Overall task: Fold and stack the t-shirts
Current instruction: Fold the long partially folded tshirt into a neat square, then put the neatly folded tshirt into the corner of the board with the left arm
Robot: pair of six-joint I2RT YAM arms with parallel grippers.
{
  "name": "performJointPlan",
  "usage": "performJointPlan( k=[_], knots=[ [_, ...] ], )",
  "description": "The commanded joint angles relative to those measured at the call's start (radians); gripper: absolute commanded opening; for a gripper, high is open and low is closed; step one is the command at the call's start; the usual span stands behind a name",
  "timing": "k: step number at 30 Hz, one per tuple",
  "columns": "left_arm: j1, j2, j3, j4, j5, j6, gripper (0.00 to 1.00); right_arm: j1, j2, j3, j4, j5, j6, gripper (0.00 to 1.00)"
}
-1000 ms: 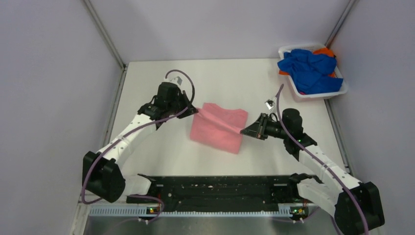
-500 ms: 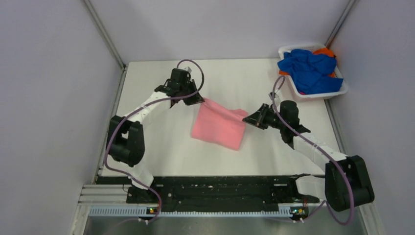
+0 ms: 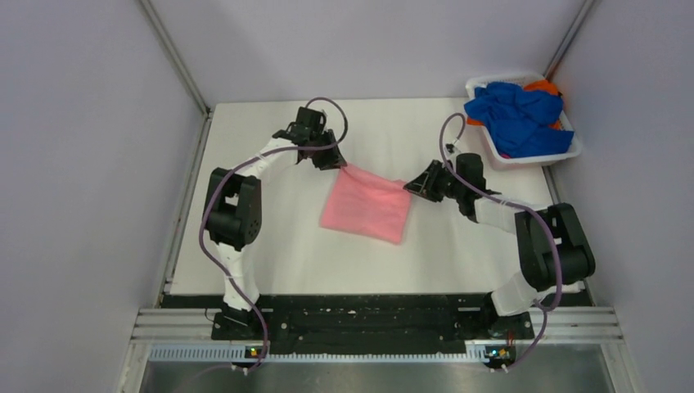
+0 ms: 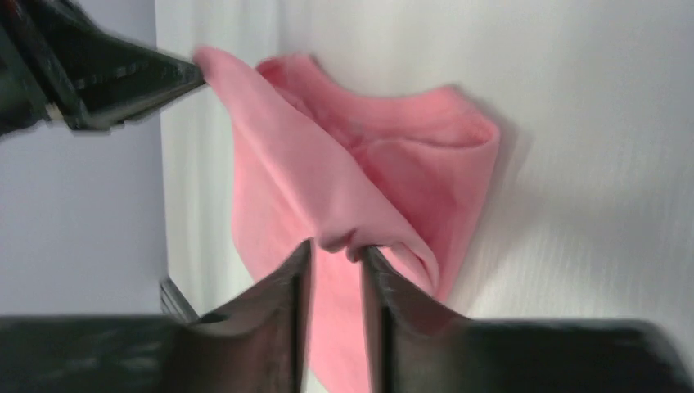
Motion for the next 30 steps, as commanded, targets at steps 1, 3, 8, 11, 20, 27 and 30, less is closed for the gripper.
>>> performJointPlan(
  k=[1, 3, 8, 11, 20, 27, 30],
  knots=[
    [0.017, 0.044, 0.098, -0.038, 0.011, 0.012, 0.44, -0.025, 0.093, 0.109, 0.037, 0.037, -0.039, 0.42],
    [0.017, 0.037, 0.097, -0.038, 0.016, 0.012, 0.66, -0.027, 0.128, 0.151, 0.031, 0.049, -0.026, 0.66],
    [0.017, -0.036, 0.002, -0.042, -0.002, 0.031, 0.88, -0.027, 0.101, 0.127, 0.064, 0.081, 0.014, 0.99],
    [0.018, -0.067, -0.079, -0.028, 0.021, 0.039, 0.89, -0.026, -0.003, 0.078, -0.025, 0.197, -0.019, 0.99],
    [-0.017, -0.019, -0.160, -0.031, 0.054, 0.070, 0.62, -0.027, -0.399, -0.074, -0.231, 0.422, -0.050, 0.99],
    [-0.034, 0.081, -0.084, -0.093, -0.045, 0.038, 0.08, -0.026, -0.572, -0.111, -0.319, 0.464, -0.038, 0.99],
    [-0.033, 0.095, -0.037, -0.148, -0.153, 0.024, 0.00, -0.026, -0.627, -0.120, -0.357, 0.486, -0.044, 0.99]
  ],
)
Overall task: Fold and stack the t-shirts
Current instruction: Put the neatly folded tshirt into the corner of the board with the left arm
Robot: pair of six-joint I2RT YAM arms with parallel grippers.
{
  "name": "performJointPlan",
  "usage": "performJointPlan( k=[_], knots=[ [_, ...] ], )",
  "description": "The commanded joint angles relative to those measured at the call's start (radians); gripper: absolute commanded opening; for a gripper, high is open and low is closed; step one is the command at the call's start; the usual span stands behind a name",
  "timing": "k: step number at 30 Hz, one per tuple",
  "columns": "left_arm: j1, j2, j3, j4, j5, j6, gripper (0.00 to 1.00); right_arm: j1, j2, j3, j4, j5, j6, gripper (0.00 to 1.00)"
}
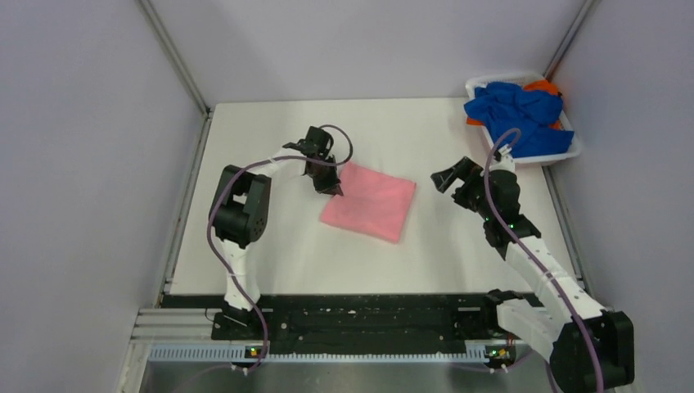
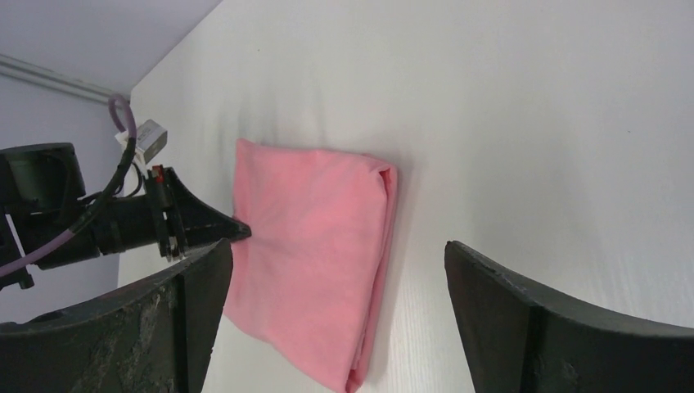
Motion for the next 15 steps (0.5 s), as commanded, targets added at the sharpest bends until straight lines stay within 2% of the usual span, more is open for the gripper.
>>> performJointPlan(
  k=[1, 8, 15],
  knots=[
    [0.005, 0.035, 0.085, -0.068, -0.195, -0.012, 0.00, -0.007, -0.082, -0.016, -0.068, 0.059, -0.014, 0.99],
    [0.092, 0.089, 0.278, -0.204, -0.541, -0.051, 0.00, -0.007, -0.112, -0.026, -0.067, 0.086, -0.039, 0.99],
    [0.266, 0.188, 0.482, -0.254, -0.702, -0.010, 0.00, -0.008, -0.104, -0.021, -0.059, 0.110, -0.060, 0.99]
  ],
)
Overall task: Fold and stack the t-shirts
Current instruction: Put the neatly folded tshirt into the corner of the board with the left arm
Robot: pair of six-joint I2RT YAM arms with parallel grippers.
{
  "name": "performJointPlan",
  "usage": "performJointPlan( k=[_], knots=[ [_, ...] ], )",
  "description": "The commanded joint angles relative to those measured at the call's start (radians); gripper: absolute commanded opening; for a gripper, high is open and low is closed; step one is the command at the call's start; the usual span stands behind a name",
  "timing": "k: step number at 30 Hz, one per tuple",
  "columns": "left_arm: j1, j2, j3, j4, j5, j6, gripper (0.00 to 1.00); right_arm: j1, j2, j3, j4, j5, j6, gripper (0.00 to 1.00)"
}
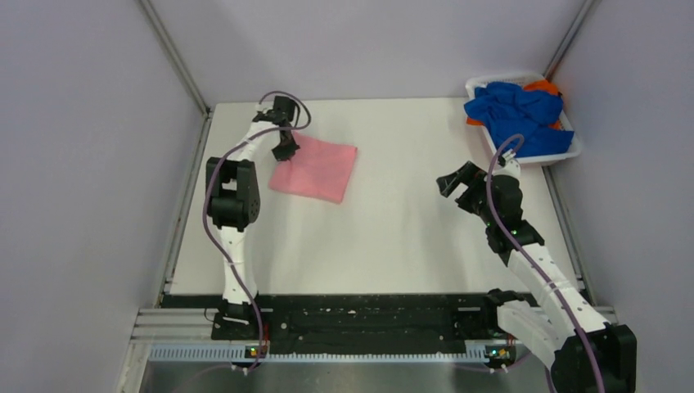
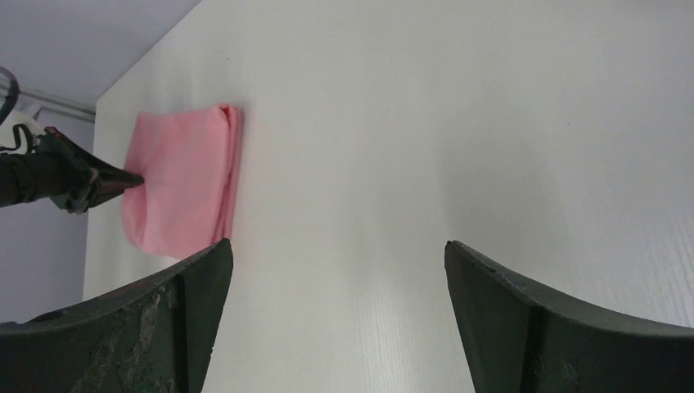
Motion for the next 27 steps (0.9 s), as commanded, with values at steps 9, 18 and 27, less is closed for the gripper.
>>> performJointPlan(
  k=[9, 18, 27],
  knots=[
    [0.278, 0.244, 0.474, -0.028, -0.243, 0.152, 0.00, -0.007, -0.003, 0.025, 0.003, 0.084, -0.061, 0.99],
    [0.365, 0.318, 0.603, 0.081, -0.288, 0.235, 0.00, -0.008, 0.018, 0.053, -0.030, 0.113, -0.067, 0.99],
    [0.385, 0.216, 0.631, 0.061, -0.289, 0.312, 0.92, -0.007, 0.018, 0.066, -0.076, 0.143, -0.067, 0.99]
  ],
)
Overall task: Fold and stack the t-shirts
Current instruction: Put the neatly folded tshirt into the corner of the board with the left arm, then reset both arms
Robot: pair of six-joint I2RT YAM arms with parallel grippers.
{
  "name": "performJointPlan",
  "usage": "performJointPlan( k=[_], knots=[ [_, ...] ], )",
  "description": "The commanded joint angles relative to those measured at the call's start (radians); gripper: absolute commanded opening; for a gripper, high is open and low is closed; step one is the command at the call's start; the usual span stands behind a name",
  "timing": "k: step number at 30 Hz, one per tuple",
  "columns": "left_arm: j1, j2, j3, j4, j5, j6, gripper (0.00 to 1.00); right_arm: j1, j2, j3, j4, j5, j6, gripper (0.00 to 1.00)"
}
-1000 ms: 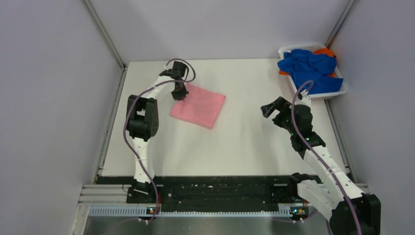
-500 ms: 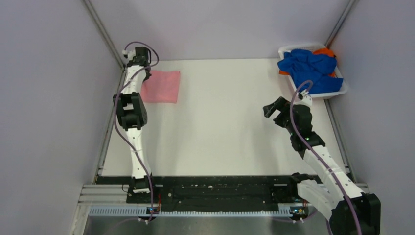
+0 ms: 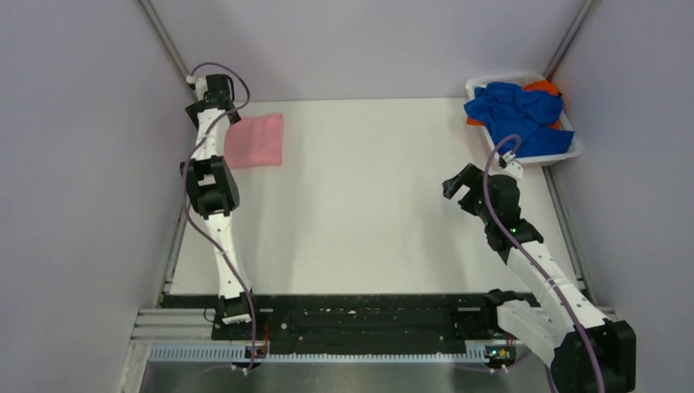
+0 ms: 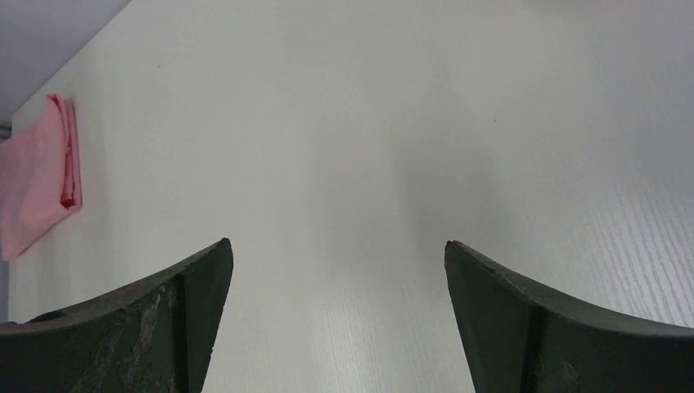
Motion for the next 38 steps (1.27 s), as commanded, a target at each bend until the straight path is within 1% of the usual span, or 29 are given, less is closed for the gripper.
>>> performJointPlan(
  k=[1, 3, 4, 6, 7, 8, 9, 10, 11, 13, 16, 18, 19, 22, 24, 28, 33, 38],
  knots=[
    [0.007, -0.141, 0.044, -0.002, 0.000, 0.024, 0.99, -0.007, -0.007, 0.059, -0.024, 0.038, -0.011, 0.99],
    [0.005, -0.221, -0.008, -0.034, 0.092, -0.009, 0.99, -0.008, -0.020, 0.052, -0.027, 0.038, 0.001, 0.99],
    [0.003, -0.265, -0.047, -0.039, 0.165, -0.026, 0.99, -0.007, -0.028, 0.046, -0.026, 0.037, 0.002, 0.99],
    [-0.013, -0.396, -0.160, -0.029, 0.298, -0.061, 0.99, -0.007, -0.046, 0.033, -0.034, 0.044, 0.003, 0.99],
    [-0.028, -0.462, -0.267, -0.010, 0.350, -0.088, 0.99, -0.008, -0.054, 0.024, -0.039, 0.050, 0.003, 0.99],
    [-0.048, -0.533, -0.331, 0.016, 0.388, -0.112, 0.99, -0.007, -0.064, 0.013, -0.042, 0.054, 0.007, 0.99],
    [-0.070, -0.610, -0.432, 0.055, 0.415, -0.137, 0.99, -0.007, -0.072, 0.002, -0.043, 0.058, 0.010, 0.99],
    [-0.096, -0.688, -0.549, 0.112, 0.446, -0.158, 0.99, -0.007, -0.083, -0.010, -0.044, 0.061, 0.011, 0.99],
    [-0.126, -0.769, -0.720, 0.184, 0.471, -0.177, 0.99, -0.007, -0.091, -0.019, -0.045, 0.067, 0.011, 0.99],
    [-0.200, -0.908, -0.949, 0.341, 0.535, -0.194, 0.99, -0.007, -0.103, -0.032, -0.050, 0.078, 0.011, 0.99],
    [-0.333, -1.074, -1.202, 0.460, 0.526, -0.181, 0.99, -0.007, -0.111, -0.042, -0.055, 0.083, 0.011, 0.99],
    [-0.422, -1.169, -1.348, 0.502, 0.457, -0.170, 0.99, -0.008, -0.113, -0.045, -0.059, 0.095, 0.009, 0.99],
    [-0.450, -1.214, -1.426, 0.526, 0.449, -0.184, 0.99, -0.006, -0.115, -0.048, -0.065, 0.108, 0.009, 0.99],
    [-0.467, -1.336, -1.634, 0.598, 0.540, -0.229, 0.99, -0.007, -0.134, -0.067, -0.059, 0.147, 0.008, 0.99],
    [-0.468, -1.407, -1.706, 0.611, 0.526, -0.231, 0.99, -0.006, -0.150, -0.079, -0.054, 0.171, 0.007, 0.99],
    [-0.467, -1.510, -1.723, 0.579, 0.426, -0.207, 0.99, -0.005, -0.194, -0.114, -0.019, 0.181, -0.002, 0.99],
    [-0.467, -1.564, -1.735, 0.548, 0.374, -0.204, 0.99, -0.006, -0.245, -0.158, 0.024, 0.185, -0.015, 0.99],
    [-0.467, -1.598, -1.749, 0.534, 0.348, -0.208, 0.99, -0.006, -0.237, -0.154, 0.023, 0.193, -0.004, 0.99]
  ],
)
